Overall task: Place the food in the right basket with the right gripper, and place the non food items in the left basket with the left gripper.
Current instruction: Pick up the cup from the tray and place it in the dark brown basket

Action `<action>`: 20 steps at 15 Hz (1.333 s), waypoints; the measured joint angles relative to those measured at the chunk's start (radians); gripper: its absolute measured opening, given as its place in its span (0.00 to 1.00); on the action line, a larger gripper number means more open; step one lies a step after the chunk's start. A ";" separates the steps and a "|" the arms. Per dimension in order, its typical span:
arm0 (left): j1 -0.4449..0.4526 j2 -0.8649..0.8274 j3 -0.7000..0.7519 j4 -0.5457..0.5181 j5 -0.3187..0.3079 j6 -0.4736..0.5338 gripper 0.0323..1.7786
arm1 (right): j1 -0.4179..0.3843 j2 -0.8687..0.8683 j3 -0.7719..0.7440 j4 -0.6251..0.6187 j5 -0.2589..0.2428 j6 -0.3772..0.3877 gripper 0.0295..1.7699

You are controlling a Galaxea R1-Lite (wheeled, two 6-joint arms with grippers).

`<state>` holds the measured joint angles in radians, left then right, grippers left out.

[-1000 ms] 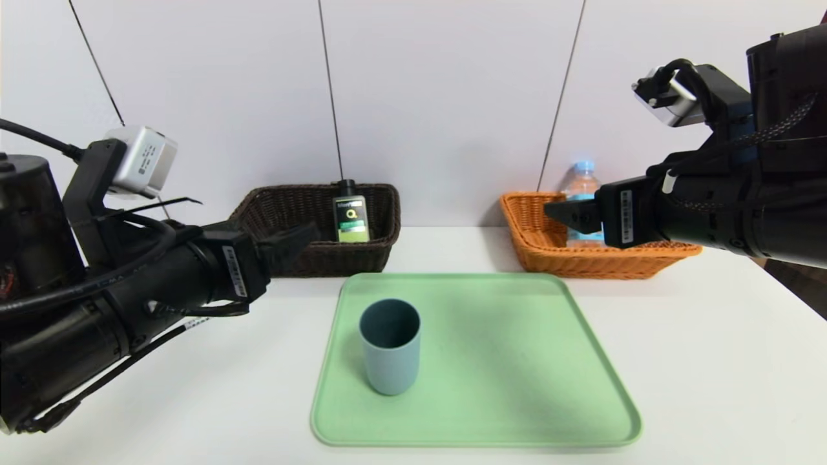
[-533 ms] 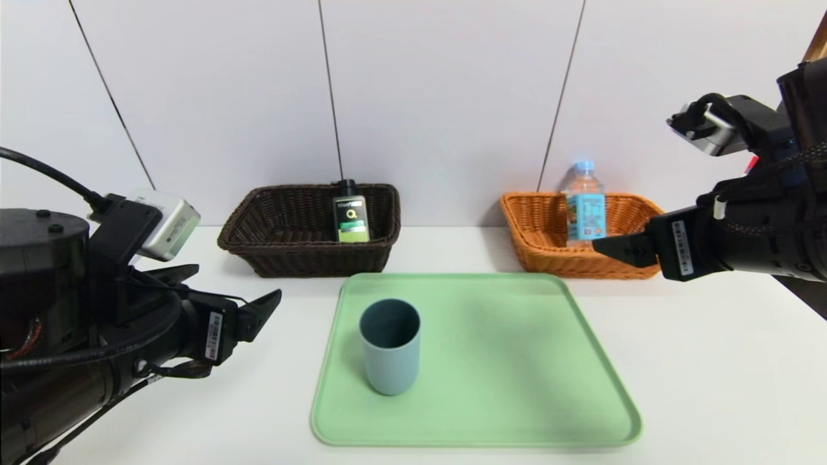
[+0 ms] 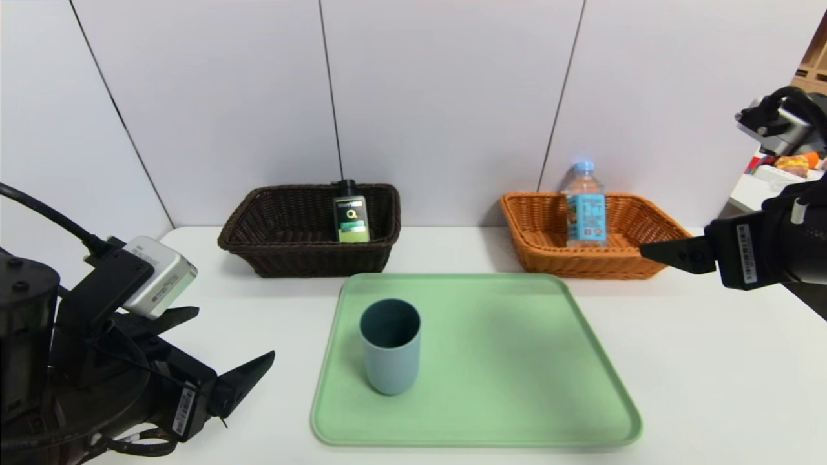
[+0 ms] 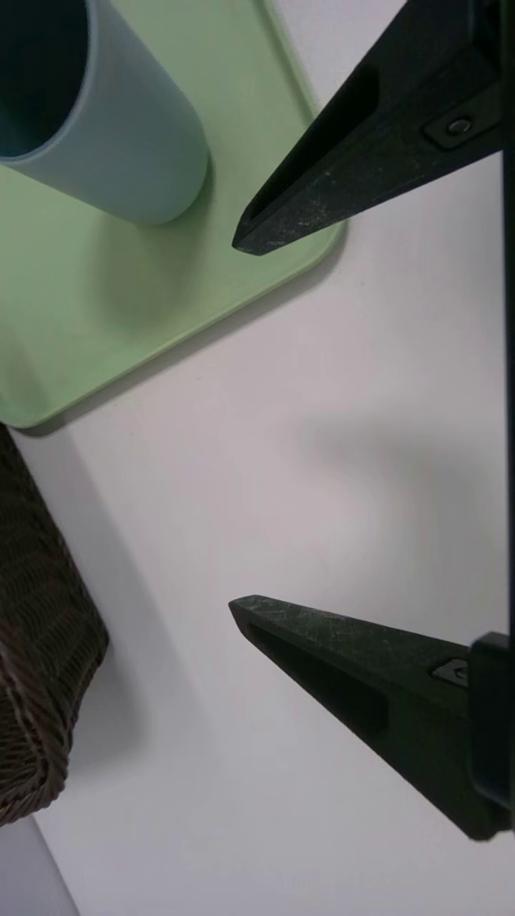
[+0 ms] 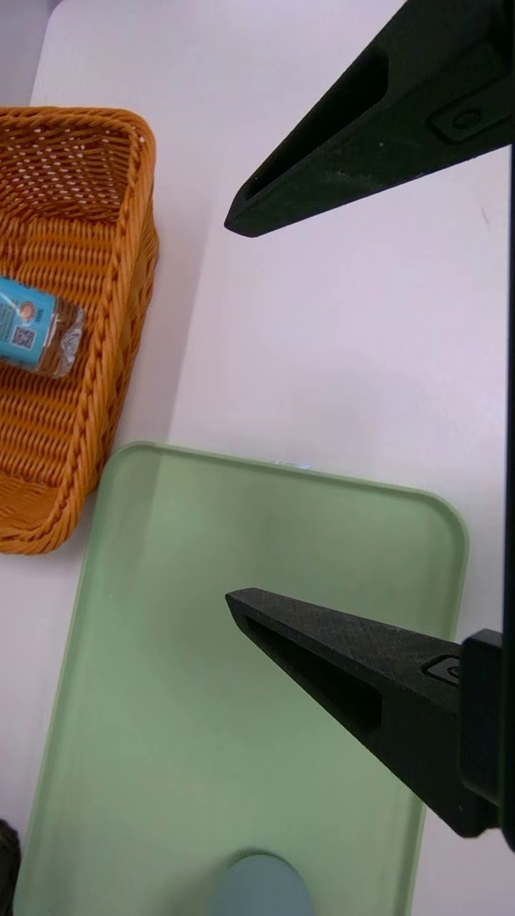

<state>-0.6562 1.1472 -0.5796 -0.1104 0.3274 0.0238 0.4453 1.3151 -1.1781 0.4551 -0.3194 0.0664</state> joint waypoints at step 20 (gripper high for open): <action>-0.052 0.323 0.218 -0.688 -0.325 -0.016 0.95 | -0.064 -0.067 -0.020 0.068 0.007 0.047 0.96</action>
<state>-0.7081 1.4706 -0.3617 -0.7985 0.0028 0.0081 0.3815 1.2479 -1.1979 0.5232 -0.3126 0.1130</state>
